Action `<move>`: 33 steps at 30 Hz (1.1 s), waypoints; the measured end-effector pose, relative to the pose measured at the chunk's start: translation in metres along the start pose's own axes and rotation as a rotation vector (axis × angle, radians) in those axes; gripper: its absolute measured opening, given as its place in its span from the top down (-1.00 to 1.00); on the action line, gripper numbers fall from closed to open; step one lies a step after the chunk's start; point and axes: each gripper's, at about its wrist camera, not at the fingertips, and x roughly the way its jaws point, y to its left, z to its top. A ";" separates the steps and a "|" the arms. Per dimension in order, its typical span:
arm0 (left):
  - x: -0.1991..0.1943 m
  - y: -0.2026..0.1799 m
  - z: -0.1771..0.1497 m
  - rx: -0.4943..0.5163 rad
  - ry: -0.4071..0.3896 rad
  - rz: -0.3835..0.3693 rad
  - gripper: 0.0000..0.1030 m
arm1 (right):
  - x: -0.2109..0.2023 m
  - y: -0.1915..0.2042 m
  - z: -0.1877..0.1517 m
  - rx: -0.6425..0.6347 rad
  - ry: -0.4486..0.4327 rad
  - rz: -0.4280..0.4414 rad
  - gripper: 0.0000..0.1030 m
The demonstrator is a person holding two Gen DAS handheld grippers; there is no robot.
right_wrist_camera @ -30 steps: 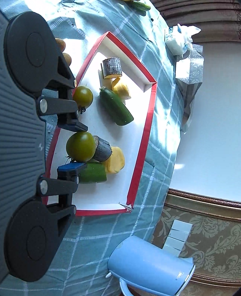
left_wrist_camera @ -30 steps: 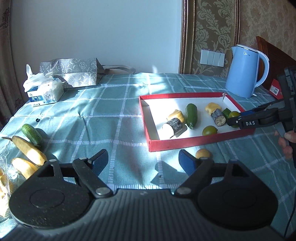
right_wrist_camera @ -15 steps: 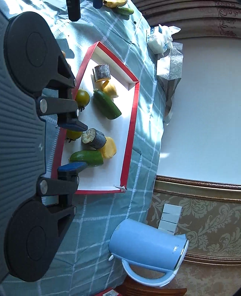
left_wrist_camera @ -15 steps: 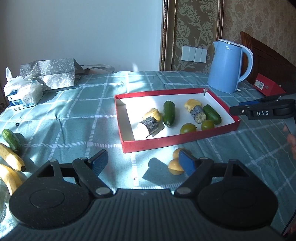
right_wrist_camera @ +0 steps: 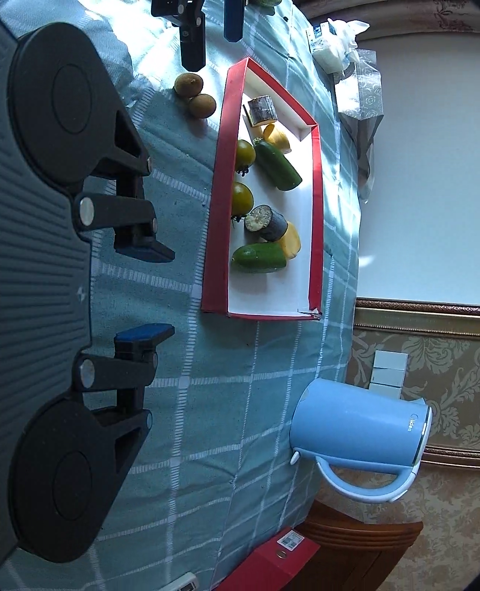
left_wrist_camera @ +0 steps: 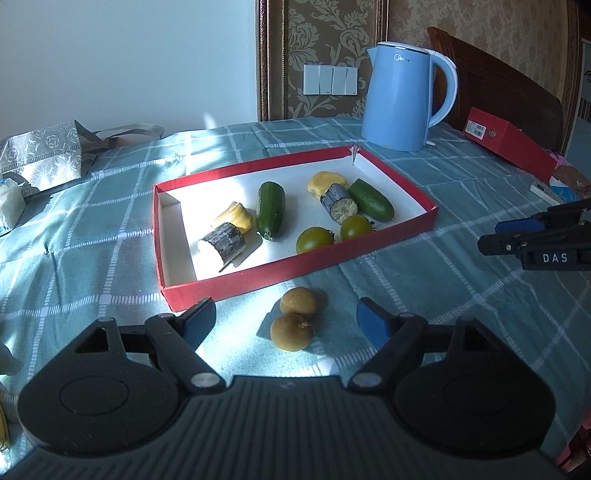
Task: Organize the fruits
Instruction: 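Move the left gripper to the small brown round fruits and close on one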
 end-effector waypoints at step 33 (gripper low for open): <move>0.015 0.010 0.002 -0.069 0.076 0.048 -0.63 | 0.007 0.022 0.002 -0.031 0.020 0.054 0.27</move>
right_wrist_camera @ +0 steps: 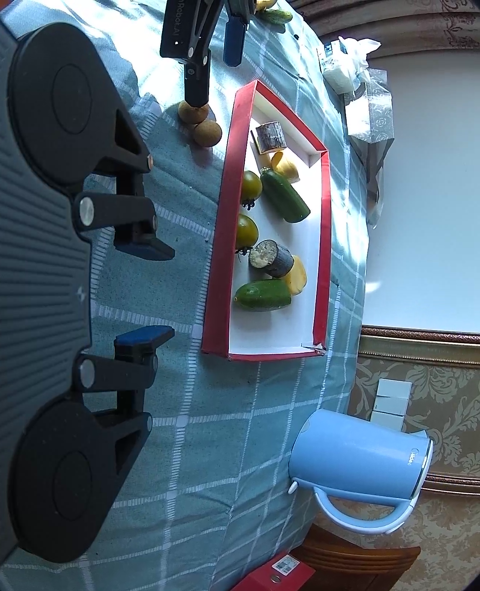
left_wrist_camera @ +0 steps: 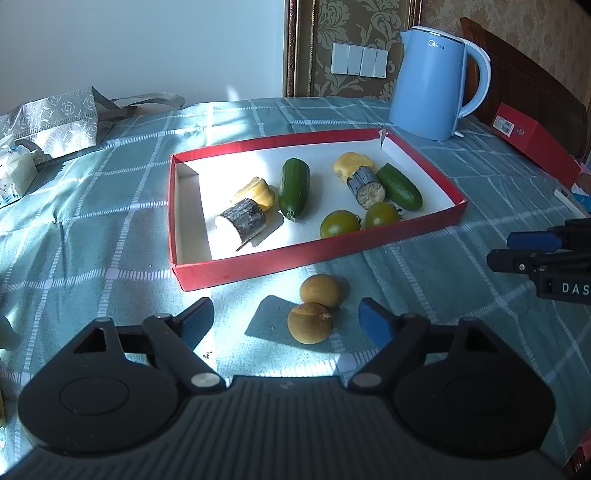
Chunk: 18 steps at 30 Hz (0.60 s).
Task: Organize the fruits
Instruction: 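Move the left gripper to the small brown round fruits and close on one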
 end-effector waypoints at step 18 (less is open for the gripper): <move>0.007 -0.015 -0.002 0.082 -0.003 -0.030 -0.57 | 0.005 0.002 -0.002 0.000 0.015 0.026 0.27</move>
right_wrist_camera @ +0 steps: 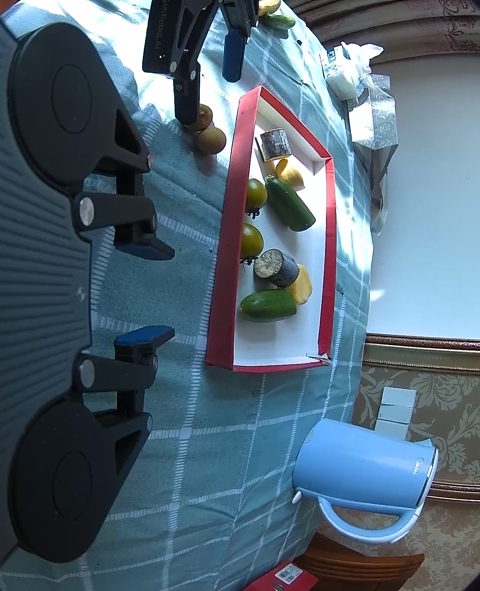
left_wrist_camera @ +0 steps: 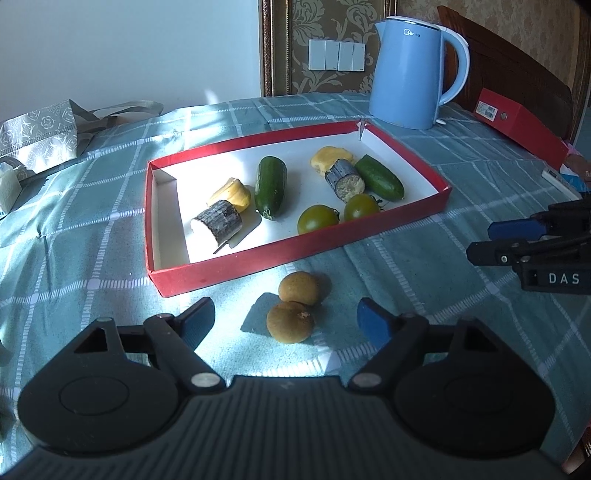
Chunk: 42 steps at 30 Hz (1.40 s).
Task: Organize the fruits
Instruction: 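Move the left gripper to the small brown round fruits and close on one, then lift the brown fruit with the left gripper while the right gripper grasps another brown fruit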
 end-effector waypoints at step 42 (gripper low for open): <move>0.026 0.004 -0.003 -0.017 0.096 -0.009 0.32 | 0.005 -0.010 -0.002 0.006 0.025 0.007 0.25</move>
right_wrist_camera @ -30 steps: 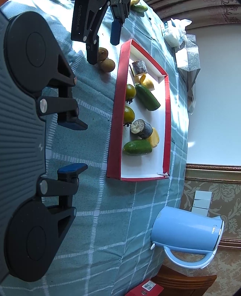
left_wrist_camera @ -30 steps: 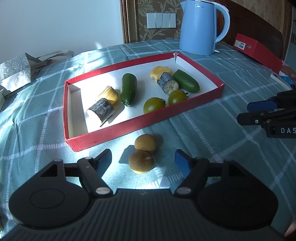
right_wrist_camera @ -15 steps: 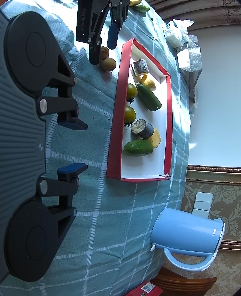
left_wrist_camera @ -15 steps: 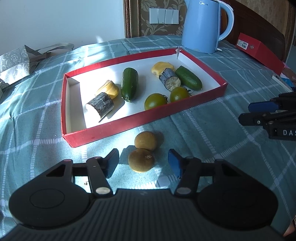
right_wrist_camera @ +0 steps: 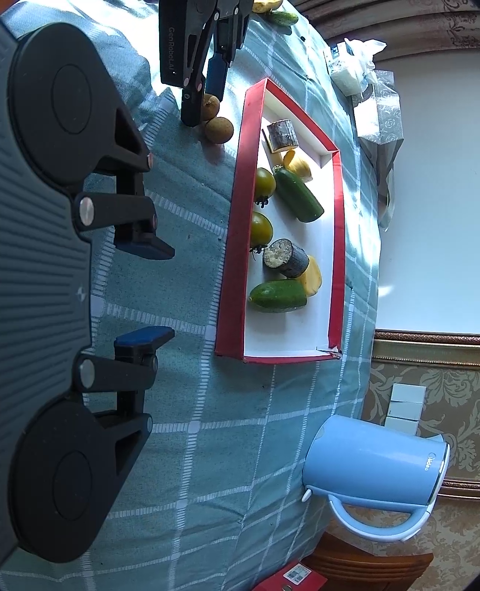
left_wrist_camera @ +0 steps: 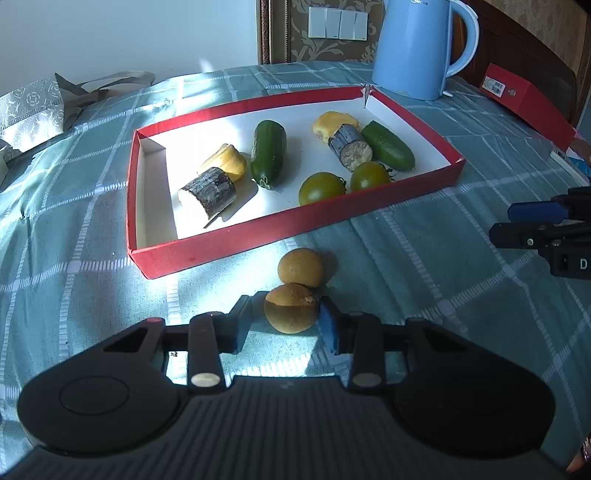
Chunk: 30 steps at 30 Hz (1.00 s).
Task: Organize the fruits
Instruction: 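Lift the brown fruit with the left gripper while the right gripper grasps another brown fruit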
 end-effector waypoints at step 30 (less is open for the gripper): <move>-0.057 0.045 -0.022 -0.180 -0.084 0.126 0.47 | 0.013 0.073 0.019 -0.191 -0.032 0.190 0.25</move>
